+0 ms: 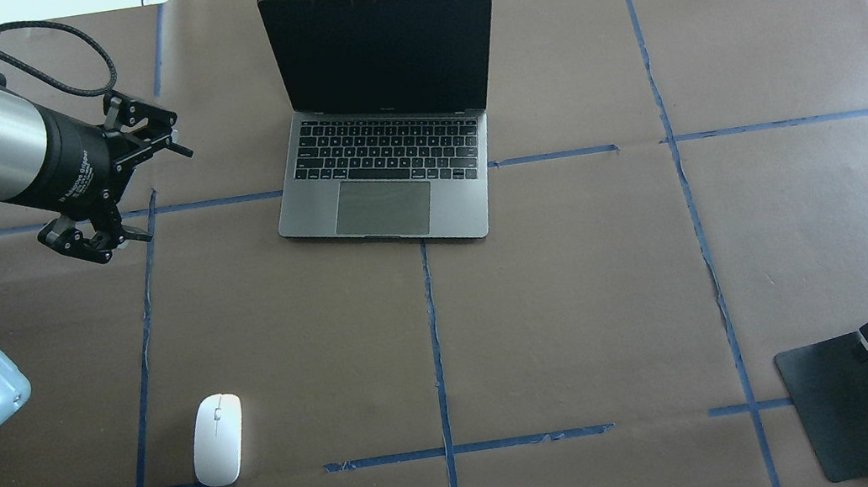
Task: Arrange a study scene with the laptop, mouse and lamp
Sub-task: 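Grasp the black mouse pad edge with the right gripper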
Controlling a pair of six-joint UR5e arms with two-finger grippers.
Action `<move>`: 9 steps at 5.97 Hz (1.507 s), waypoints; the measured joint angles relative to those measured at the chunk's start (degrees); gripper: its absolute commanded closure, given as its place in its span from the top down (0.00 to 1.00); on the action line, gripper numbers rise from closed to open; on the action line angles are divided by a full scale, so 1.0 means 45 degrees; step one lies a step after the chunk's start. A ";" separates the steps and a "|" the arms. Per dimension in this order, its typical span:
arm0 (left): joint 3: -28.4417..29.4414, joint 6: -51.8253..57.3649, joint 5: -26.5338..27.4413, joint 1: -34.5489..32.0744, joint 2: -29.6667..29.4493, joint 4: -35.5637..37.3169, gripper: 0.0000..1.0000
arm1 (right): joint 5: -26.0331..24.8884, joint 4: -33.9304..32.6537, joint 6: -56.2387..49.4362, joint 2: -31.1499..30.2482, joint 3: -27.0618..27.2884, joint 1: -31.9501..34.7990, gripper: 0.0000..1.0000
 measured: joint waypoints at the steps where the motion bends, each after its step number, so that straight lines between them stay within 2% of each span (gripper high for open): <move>1: -0.0009 0.0000 0.0000 0.0000 0.0016 0.0000 1.00 | -0.0195 0.0217 0.0341 0.0030 -0.0014 -0.0278 0.66; 2: -0.0008 0.0000 0.0000 0.0000 0.0025 0.0001 1.00 | -0.0402 0.0289 0.0462 0.0037 -0.0017 -0.0502 0.21; 3: -0.0007 0.0000 0.0000 0.0000 0.0030 0.0001 1.00 | -0.0499 0.0323 0.0530 0.0037 -0.0007 -0.0605 0.00; 6: 0.0009 0.0000 0.0000 -0.0001 0.0067 0.0001 1.00 | -0.0537 0.0365 0.0493 0.0002 0.0147 -0.0626 0.00; 8: 0.0023 0.0000 0.0001 0.0000 0.0057 -0.0004 1.00 | -0.0497 0.0353 0.0573 -0.0514 0.1520 -0.0292 0.00; 9: 0.0029 0.0000 0.0000 0.0004 0.0054 -0.0013 1.00 | -0.0538 0.0343 0.0585 -0.0721 0.2042 0.0354 0.00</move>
